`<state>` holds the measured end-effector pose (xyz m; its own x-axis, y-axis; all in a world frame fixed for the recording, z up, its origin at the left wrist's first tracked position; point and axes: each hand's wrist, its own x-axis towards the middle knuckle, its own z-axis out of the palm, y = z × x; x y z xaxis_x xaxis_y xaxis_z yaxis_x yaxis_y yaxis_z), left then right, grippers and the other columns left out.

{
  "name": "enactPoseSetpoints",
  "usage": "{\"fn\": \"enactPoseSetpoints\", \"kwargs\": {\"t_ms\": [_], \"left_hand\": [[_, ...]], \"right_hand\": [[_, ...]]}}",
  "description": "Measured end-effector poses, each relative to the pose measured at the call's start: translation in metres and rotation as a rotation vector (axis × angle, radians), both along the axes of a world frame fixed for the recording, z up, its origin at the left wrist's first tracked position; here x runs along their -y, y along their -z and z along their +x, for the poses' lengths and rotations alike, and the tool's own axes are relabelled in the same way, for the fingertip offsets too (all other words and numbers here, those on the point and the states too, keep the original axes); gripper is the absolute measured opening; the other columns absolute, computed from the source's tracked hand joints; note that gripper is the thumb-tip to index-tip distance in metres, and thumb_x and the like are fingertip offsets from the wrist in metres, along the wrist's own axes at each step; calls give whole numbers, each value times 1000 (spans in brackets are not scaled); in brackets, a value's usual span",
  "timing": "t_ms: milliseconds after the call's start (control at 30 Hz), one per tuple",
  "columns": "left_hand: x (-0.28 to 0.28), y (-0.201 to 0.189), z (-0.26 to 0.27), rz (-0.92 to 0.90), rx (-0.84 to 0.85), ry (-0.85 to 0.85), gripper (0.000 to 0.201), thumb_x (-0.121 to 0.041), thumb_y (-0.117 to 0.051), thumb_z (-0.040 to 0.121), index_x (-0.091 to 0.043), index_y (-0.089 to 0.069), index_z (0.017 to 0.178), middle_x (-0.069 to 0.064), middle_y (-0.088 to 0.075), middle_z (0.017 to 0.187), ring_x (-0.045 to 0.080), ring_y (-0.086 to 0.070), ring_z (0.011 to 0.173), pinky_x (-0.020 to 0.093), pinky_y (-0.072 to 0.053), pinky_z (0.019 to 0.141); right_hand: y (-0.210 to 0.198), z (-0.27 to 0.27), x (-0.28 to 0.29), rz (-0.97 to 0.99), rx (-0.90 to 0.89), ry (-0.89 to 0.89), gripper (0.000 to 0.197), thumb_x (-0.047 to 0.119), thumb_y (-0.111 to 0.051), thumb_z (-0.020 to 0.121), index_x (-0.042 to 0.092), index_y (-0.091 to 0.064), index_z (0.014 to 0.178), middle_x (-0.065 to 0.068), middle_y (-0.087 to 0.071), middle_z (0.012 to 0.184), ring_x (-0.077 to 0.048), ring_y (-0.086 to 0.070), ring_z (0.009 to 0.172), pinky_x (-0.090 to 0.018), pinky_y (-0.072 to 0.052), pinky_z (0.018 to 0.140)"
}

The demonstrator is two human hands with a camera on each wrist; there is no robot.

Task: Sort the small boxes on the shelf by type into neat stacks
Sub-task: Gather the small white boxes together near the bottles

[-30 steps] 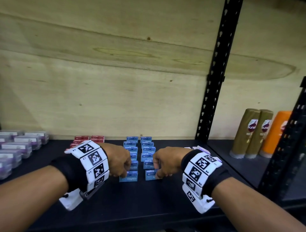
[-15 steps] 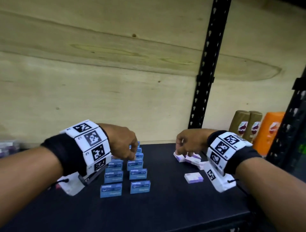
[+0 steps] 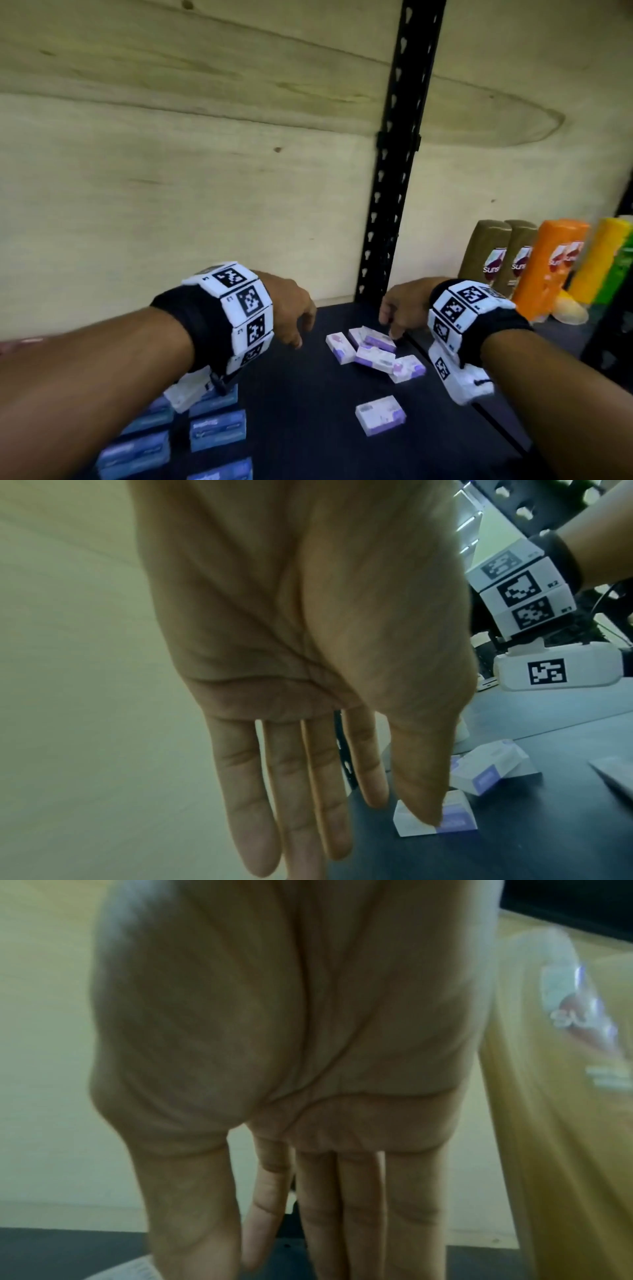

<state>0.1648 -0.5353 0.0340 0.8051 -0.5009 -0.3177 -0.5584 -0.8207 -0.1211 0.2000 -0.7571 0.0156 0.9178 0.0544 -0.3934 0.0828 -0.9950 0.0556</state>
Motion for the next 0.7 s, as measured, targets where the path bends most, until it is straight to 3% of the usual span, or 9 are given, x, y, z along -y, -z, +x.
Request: {"fn": "enactPoseSetpoints", "kwargs": {"t_ms": [100,267,433,533,600,700], "left_hand": [[16,11,16,22,-22,40,48,-31,-62,94,-29,-46,139,-2,-56,131,17,-54,113,25,-36,79],[36,20,39,29,-63,118,57,-23,-67,90,-35,-42,139,1,-58,127,16,-55,102,32,-47,84],[48,23,55,56,-94,218,56,-25,-70,88,-33,-46,139,1,-58,125,11,-48,92,25,-38,76],[49,27,62,45,-100,253,53,-28,-71,87,-31,-50,135,-1,-59,118,10,-48,88,24,-38,73],[49,29,65,31,-97,260,44,-31,-71,87,-30,-55,128,-2,-60,108,10,-50,86,24,-39,65],[44,31,68,8,-104,248,33,-35,-72,86,-26,-62,116,-11,-56,90,6,-50,77,17,-38,59]], "right_hand": [[0,11,2,30,-66,11,43,17,-75,85,18,-61,125,7,-59,99,-7,-52,79,-15,-42,62],[0,22,2,52,-132,8,50,22,-81,80,22,-60,125,11,-57,86,-4,-52,68,-19,-46,61],[-3,25,-1,75,-194,-1,41,16,-79,82,18,-67,121,18,-61,54,7,-52,40,-12,-44,45],[-1,24,0,85,-195,5,36,17,-79,82,18,-71,117,21,-61,49,9,-52,40,-12,-45,48],[-1,24,0,97,-200,10,35,17,-79,81,19,-72,116,21,-61,49,8,-53,41,-12,-45,48],[0,25,-1,78,-184,6,36,18,-80,81,19,-72,115,20,-61,51,6,-55,46,-13,-45,50]]}}
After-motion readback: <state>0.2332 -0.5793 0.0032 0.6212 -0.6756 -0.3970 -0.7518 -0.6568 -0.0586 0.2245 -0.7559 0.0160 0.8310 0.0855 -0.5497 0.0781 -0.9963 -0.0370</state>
